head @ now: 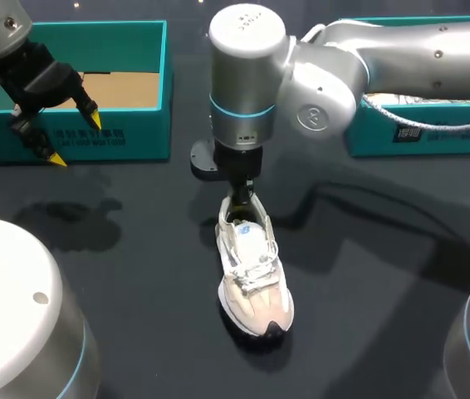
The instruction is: Take the shoe out of the shoebox, open the shoe tongue, remove and reinsert the insole, then place the shoe into the shoebox
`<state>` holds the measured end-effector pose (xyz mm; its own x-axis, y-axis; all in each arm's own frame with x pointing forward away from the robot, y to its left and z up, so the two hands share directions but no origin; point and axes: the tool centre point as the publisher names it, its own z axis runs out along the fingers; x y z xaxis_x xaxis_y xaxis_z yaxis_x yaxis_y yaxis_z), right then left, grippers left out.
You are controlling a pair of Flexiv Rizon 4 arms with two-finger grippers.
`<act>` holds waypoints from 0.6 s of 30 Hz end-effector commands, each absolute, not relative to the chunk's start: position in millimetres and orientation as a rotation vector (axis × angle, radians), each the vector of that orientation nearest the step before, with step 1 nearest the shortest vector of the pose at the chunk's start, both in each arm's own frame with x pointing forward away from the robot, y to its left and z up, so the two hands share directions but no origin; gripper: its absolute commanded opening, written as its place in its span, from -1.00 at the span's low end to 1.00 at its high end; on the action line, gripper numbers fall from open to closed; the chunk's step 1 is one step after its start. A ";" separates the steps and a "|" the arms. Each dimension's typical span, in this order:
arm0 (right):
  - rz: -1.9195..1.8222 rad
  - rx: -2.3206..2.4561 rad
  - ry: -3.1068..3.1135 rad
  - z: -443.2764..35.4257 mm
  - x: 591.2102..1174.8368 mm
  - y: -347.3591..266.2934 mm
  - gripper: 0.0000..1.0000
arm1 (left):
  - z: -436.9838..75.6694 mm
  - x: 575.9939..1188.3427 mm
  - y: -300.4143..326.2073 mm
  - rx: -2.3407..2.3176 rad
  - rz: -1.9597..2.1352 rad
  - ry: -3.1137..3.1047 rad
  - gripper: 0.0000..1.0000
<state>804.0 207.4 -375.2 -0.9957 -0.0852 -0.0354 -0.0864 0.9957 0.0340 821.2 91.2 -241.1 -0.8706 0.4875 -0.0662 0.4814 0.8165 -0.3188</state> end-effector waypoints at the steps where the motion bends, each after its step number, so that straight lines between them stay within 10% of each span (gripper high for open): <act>1: 0.017 -0.126 3.068 -335.3 796.9 196.6 -1.00 | -240.8 821.6 91.4 -0.795 0.511 -2.975 1.00; 18: -0.126 -0.117 2.977 -224.9 837.0 129.4 -1.00 | -240.8 821.6 91.4 -0.795 0.511 -2.975 1.00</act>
